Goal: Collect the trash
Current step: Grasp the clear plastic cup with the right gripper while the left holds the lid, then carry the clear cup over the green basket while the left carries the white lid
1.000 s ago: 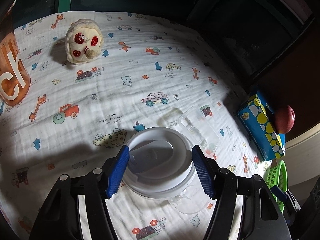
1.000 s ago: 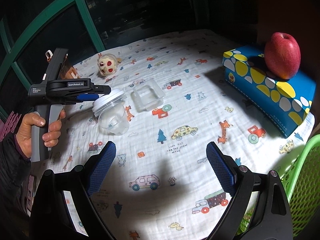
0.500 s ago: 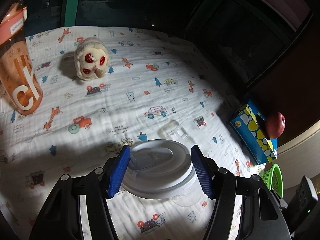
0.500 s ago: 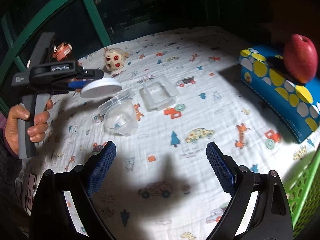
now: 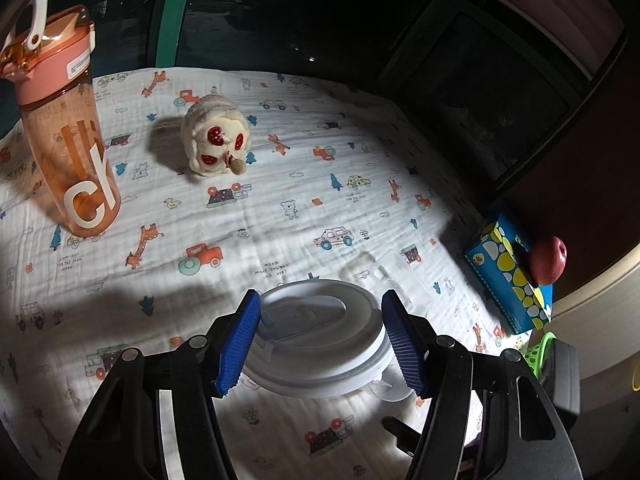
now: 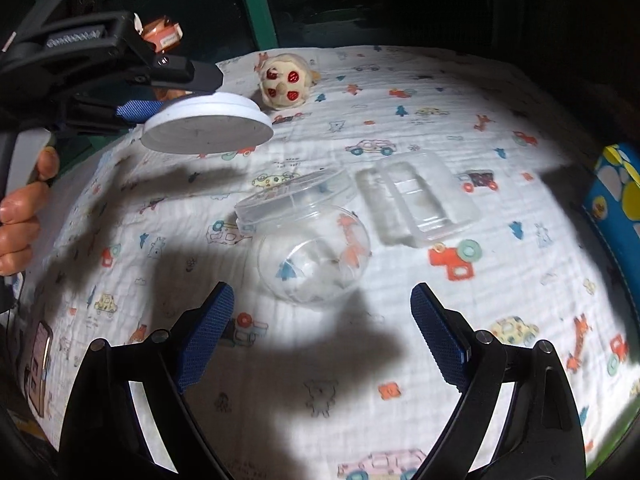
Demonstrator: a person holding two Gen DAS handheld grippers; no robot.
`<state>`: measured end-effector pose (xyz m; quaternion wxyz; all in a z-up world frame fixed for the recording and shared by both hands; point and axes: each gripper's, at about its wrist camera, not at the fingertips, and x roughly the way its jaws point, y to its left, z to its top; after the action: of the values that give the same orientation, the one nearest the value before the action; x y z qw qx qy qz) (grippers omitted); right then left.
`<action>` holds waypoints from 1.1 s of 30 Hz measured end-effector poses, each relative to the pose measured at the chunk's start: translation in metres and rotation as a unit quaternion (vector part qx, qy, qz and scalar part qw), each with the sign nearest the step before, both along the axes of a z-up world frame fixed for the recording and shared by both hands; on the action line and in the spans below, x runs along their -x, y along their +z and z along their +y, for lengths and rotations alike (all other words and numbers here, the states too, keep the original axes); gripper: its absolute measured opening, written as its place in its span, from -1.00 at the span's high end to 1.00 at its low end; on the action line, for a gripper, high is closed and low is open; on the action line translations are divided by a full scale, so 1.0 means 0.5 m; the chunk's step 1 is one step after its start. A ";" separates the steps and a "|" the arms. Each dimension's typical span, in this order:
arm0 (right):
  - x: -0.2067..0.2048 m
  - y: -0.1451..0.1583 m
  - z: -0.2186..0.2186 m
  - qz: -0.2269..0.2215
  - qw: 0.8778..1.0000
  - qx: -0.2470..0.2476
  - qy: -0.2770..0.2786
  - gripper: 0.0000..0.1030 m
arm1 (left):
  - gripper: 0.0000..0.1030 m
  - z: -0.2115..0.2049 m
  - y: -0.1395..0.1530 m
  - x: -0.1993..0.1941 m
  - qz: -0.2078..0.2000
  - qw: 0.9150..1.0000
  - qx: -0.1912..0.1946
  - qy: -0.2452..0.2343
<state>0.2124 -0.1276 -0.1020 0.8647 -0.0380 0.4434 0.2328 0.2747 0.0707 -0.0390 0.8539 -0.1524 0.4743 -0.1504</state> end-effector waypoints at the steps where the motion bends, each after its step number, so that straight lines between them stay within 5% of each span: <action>1: -0.005 -0.005 0.008 -0.001 1.000 0.005 0.002 -0.67 | -0.17 0.004 -0.002 0.000 0.001 1.000 0.001 0.001; 8: -0.032 -0.026 0.030 0.009 1.000 0.006 0.000 -0.21 | -0.17 0.018 -0.015 0.007 0.008 1.000 0.003 0.006; 18: 0.018 -0.007 -0.015 0.012 1.000 0.007 -0.009 -0.20 | -0.16 -0.001 -0.011 0.030 0.007 1.000 0.006 -0.002; 20: 0.034 -0.001 -0.031 0.012 1.000 0.007 -0.012 -0.20 | 0.03 -0.014 -0.009 0.036 0.007 1.000 0.009 -0.011; 26: 0.089 0.026 -0.077 0.003 1.000 -0.002 -0.026 -0.20 | 0.03 -0.069 -0.003 0.059 0.005 0.999 0.015 -0.035; 33: 0.148 0.054 -0.140 -0.007 0.999 -0.012 -0.050 -0.20 | -0.01 -0.125 -0.011 0.084 -0.004 0.997 -0.048 -0.056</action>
<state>0.1382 -0.1974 -0.0748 0.8789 -0.0071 0.4357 0.1941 0.2325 0.0083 -0.0447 0.8526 -0.0837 0.4849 -0.1757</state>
